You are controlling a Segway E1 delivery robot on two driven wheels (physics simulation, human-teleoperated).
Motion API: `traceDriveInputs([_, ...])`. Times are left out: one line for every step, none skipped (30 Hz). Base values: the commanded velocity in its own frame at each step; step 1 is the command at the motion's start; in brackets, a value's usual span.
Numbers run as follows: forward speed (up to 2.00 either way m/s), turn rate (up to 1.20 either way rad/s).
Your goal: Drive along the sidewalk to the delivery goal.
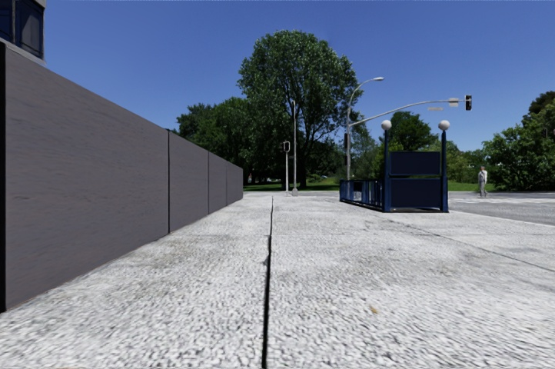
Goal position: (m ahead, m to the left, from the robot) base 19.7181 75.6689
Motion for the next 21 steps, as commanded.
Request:
traceDriveInputs([2.00,0.00])
traceDriveInputs([2.00,0.00])
traceDriveInputs([2.00,0.00])
traceDriveInputs([2.00,0.00])
traceDriveInputs([2.00,0.00])
traceDriveInputs([2.00,0.00])
traceDriveInputs([2.00,0.00])
traceDriveInputs([2.00,0.00])
traceDriveInputs([2.00,0.00])
traceDriveInputs([2.00,0.00])
traceDriveInputs([2.00,0.00])
traceDriveInputs([2.00,0.00])
traceDriveInputs([2.00,0.00])
traceDriveInputs([2.00,0.00])
traceDriveInputs([2.00,0.00])
traceDriveInputs([2.00,0.00])
traceDriveInputs([2.00,0.00])
traceDriveInputs([2.00,0.00])
traceDriveInputs([2.00,0.00])
traceDriveInputs([2.00,0.00])
traceDriveInputs([2.00,0.00])
